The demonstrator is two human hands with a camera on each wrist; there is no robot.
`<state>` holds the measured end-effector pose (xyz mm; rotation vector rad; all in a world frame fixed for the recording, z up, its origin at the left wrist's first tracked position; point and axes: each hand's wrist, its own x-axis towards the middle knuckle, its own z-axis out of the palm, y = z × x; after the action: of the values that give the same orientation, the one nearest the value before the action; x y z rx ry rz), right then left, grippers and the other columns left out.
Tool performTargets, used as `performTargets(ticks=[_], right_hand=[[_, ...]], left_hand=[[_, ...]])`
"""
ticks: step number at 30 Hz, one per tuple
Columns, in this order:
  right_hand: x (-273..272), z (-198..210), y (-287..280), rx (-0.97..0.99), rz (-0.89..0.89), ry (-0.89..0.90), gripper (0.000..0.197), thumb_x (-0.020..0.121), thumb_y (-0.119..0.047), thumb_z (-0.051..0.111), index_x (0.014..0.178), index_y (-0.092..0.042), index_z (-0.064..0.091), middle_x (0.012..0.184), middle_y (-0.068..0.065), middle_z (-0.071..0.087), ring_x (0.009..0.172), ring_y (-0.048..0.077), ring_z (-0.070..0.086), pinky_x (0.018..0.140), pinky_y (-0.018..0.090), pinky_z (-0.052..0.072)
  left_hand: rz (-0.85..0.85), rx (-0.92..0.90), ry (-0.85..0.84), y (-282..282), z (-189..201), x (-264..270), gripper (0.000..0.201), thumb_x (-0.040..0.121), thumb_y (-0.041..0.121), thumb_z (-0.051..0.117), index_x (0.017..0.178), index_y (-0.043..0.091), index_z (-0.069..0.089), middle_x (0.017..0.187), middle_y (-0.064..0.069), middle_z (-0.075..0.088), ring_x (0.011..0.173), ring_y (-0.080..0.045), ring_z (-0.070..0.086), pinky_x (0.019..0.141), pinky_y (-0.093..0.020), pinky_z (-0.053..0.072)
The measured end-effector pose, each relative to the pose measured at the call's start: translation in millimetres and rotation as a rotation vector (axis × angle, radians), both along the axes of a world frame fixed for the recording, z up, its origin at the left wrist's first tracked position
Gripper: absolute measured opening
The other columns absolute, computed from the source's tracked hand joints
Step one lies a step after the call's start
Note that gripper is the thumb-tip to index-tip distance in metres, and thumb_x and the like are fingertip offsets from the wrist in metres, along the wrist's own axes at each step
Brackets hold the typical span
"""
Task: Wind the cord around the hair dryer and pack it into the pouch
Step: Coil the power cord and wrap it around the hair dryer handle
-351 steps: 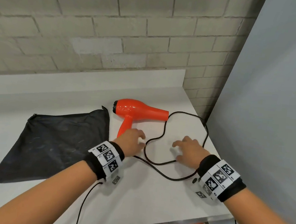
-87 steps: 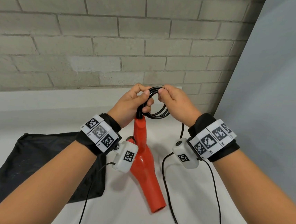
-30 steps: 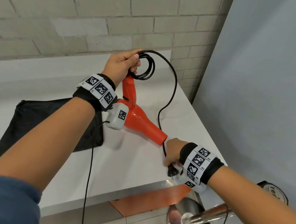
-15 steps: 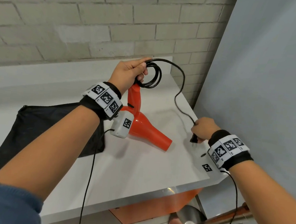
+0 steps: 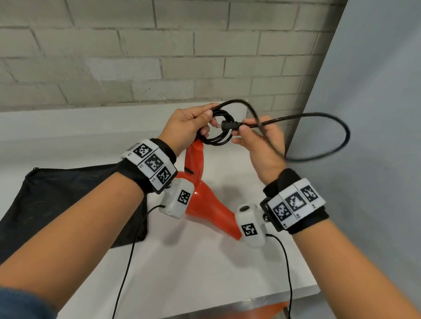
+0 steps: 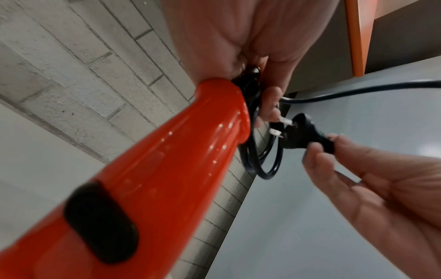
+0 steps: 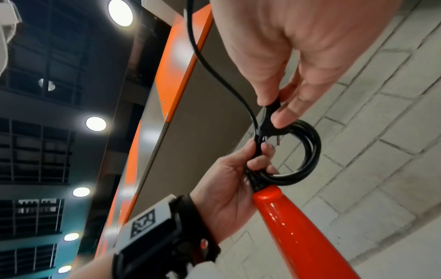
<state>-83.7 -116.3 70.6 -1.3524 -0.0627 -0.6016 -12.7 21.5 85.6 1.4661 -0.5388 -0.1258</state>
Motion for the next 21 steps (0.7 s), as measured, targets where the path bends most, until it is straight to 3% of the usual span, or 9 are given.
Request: performTargets(ticks=[2,4,7,9,11,13,16,19,21], right_hand=[[10,-1,1,-0.074,-0.084,-0.017,0.024,0.079,0.007,0.059,0.075,-0.015,0.051,0.074,0.004,0.055,0.058,-0.002,0.061,0.053,0.014,0.051],[16,-3,3,-0.168,-0.137,-0.012,0.014,0.072,-0.005,0.061,0.072,-0.017,0.054,0.073,0.001,0.056,0.060,-0.004,0.058,0.056,0.013,0.049],[19,-6,5,-0.344,-0.181,-0.003,0.010,0.070,-0.006,0.067,0.080,-0.004,0.062,0.076,-0.002,0.058,0.070,-0.003,0.057,0.065,0.010,0.044],[21,-9,5,-0.514,-0.220,-0.024,0.011,0.072,-0.003,0.070,0.083,-0.001,0.066,0.083,0.005,0.061,0.083,0.013,0.058,0.074,0.018,0.043],[26,-11,4,-0.702,-0.301,-0.050,0.010,0.074,-0.005,0.070,0.082,-0.001,0.067,0.087,0.015,0.063,0.094,0.028,0.054,0.081,0.022,0.036],[33,-14,4,-0.773,-0.407,-0.083,0.012,0.074,-0.004,0.069,0.081,0.003,0.063,0.088,0.022,0.060,0.094,0.031,0.051,0.079,0.022,0.032],[49,-13,4,-0.672,-0.466,-0.148,0.022,0.072,0.003,0.066,0.090,0.006,0.054,0.090,0.018,0.057,0.088,0.014,0.049,0.082,0.022,0.040],[60,-7,3,-0.587,-0.193,-0.006,0.026,0.080,0.006,0.051,0.105,0.003,0.049,0.076,-0.009,0.055,0.068,-0.011,0.057,0.061,0.006,0.044],[66,-9,-1,-0.695,-0.053,0.017,0.024,0.085,-0.003,0.046,0.109,-0.003,0.050,0.073,-0.005,0.059,0.063,-0.004,0.058,0.059,0.008,0.044]], left_hand=[[0.009,0.016,-0.004,0,0,2,0.034,0.093,0.004,0.041,0.126,-0.002,0.048,0.072,0.008,0.067,0.045,-0.001,0.043,0.056,-0.015,0.043],[0.019,0.039,-0.019,0,1,5,0.034,0.094,0.006,0.042,0.126,0.001,0.049,0.086,0.001,0.064,0.046,0.000,0.044,0.058,-0.015,0.043],[-0.011,0.058,-0.042,-1,0,8,0.033,0.094,0.008,0.042,0.126,0.009,0.049,0.089,-0.014,0.059,0.047,0.000,0.046,0.061,-0.015,0.044],[-0.036,0.089,-0.062,-3,0,9,0.031,0.094,0.010,0.042,0.124,0.015,0.050,0.087,-0.018,0.052,0.048,0.000,0.046,0.061,-0.014,0.043],[-0.047,0.093,-0.058,-6,0,7,0.032,0.094,0.008,0.042,0.124,0.012,0.050,0.080,-0.013,0.054,0.048,0.000,0.046,0.059,-0.012,0.044],[-0.066,0.065,-0.030,-6,2,7,0.033,0.094,0.006,0.040,0.126,0.008,0.049,0.076,-0.005,0.058,0.048,-0.001,0.046,0.059,-0.013,0.047],[-0.109,0.063,-0.013,-5,4,9,0.034,0.094,0.005,0.040,0.126,0.009,0.047,0.082,-0.008,0.055,0.048,-0.001,0.045,0.060,-0.014,0.048],[-0.120,0.041,0.002,-4,5,9,0.033,0.093,0.005,0.042,0.123,0.014,0.050,0.073,0.010,0.066,0.049,-0.002,0.043,0.059,-0.016,0.048],[-0.100,0.026,0.022,-1,5,12,0.032,0.092,0.006,0.043,0.121,0.016,0.053,0.076,0.005,0.066,0.048,-0.003,0.042,0.057,-0.017,0.047]])
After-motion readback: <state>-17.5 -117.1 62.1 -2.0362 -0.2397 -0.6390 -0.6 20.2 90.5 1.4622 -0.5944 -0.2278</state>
